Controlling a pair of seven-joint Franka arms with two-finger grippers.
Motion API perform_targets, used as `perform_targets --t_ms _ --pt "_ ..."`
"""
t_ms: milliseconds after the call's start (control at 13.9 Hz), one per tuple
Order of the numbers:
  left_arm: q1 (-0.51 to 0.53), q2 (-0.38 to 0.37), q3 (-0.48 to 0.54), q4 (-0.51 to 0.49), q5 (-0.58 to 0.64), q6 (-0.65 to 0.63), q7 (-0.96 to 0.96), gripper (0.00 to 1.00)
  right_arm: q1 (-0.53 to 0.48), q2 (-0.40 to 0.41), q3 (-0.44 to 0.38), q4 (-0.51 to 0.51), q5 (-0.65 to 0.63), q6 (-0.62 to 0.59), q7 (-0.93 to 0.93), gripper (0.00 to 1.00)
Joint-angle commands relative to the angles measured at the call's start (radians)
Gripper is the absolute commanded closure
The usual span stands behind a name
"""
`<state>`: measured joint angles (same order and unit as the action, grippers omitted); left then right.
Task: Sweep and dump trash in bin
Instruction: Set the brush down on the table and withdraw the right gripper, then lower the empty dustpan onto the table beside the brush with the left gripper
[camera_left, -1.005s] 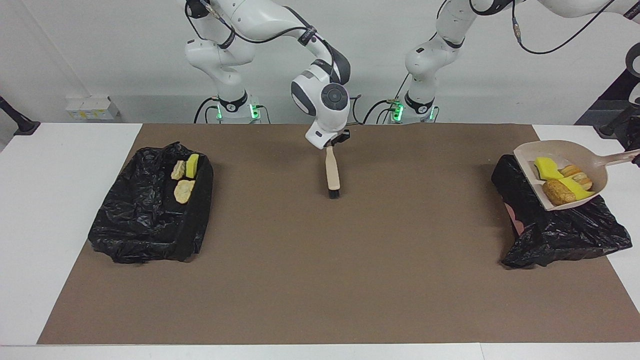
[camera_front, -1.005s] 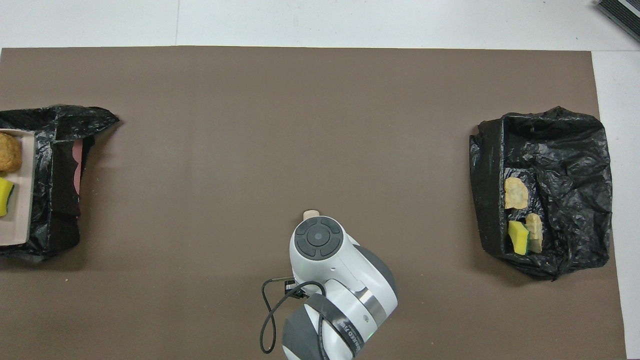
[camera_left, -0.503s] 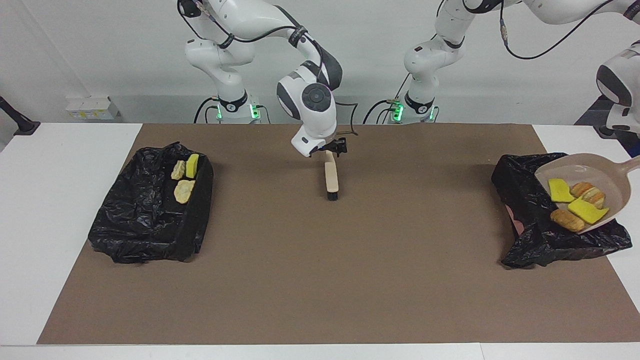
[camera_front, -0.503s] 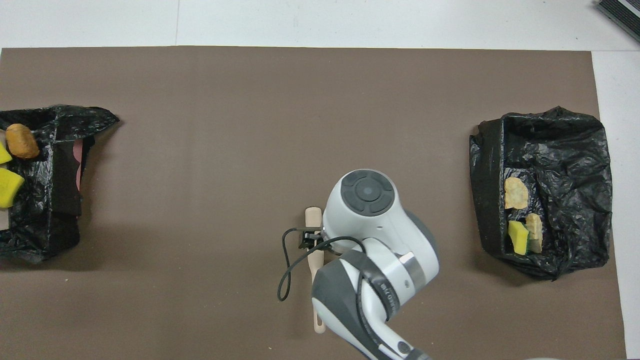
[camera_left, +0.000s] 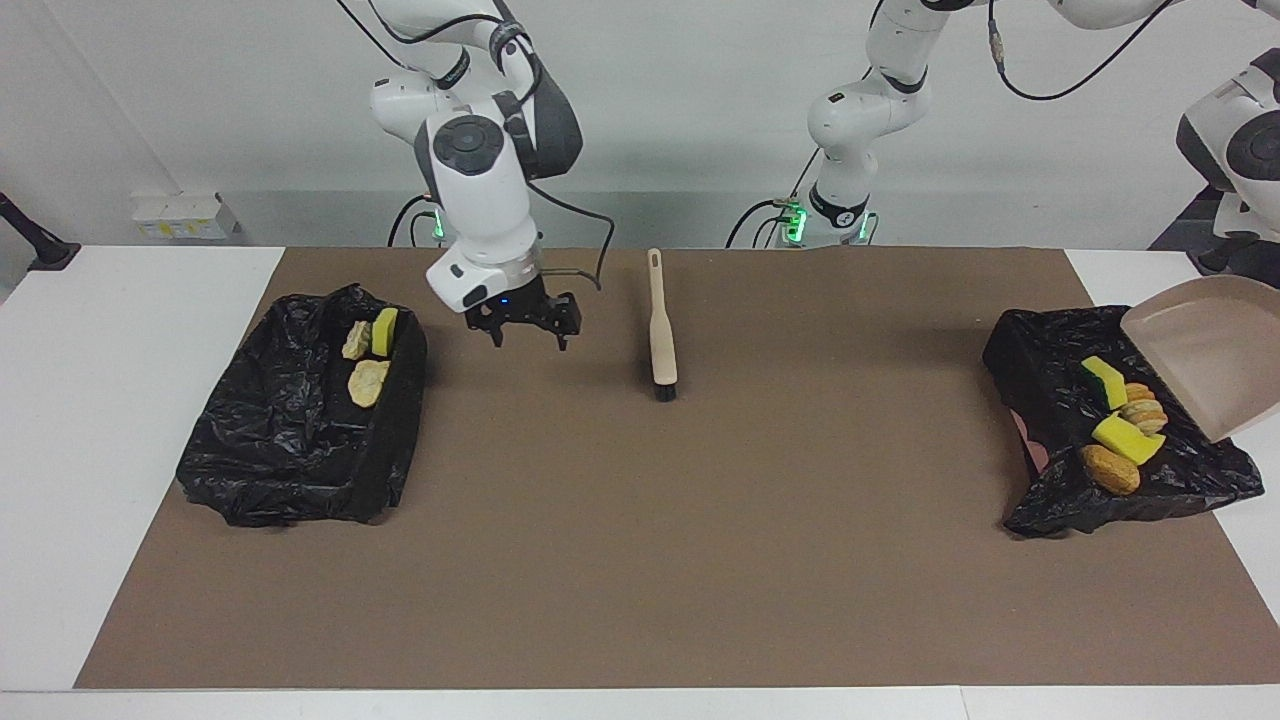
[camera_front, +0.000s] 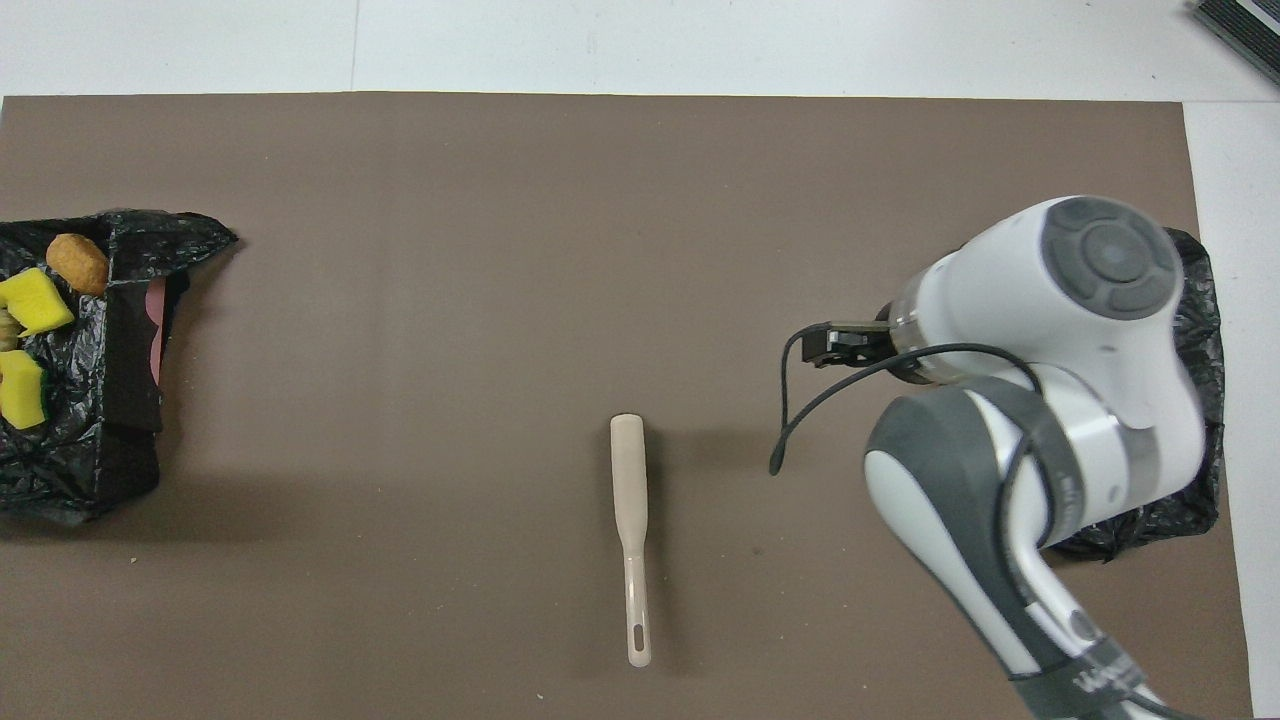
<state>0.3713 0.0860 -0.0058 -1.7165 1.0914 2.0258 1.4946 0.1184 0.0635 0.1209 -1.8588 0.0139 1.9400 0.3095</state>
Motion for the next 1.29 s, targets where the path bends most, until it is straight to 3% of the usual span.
perform_targets --t_ms 0,144,574,1221 --pt "-0.020 -0.067 0.001 -0.038 0.021 -0.012 -0.025 1.00 -0.003 -0.054 -0.084 0.015 -0.017 -0.064 -0.149 0.00" --pt "-0.066 -0.074 0.000 -0.037 -0.019 -0.073 -0.042 1.00 -0.006 -0.092 -0.133 0.039 -0.017 -0.148 -0.199 0.00" --pt "-0.195 -0.075 -0.002 -0.031 -0.336 -0.306 -0.368 1.00 -0.017 -0.157 -0.242 0.196 -0.020 -0.358 -0.322 0.00" --pt "-0.356 -0.088 -0.006 -0.048 -0.888 -0.412 -1.129 1.00 -0.017 -0.182 -0.244 0.207 -0.018 -0.389 -0.406 0.00"
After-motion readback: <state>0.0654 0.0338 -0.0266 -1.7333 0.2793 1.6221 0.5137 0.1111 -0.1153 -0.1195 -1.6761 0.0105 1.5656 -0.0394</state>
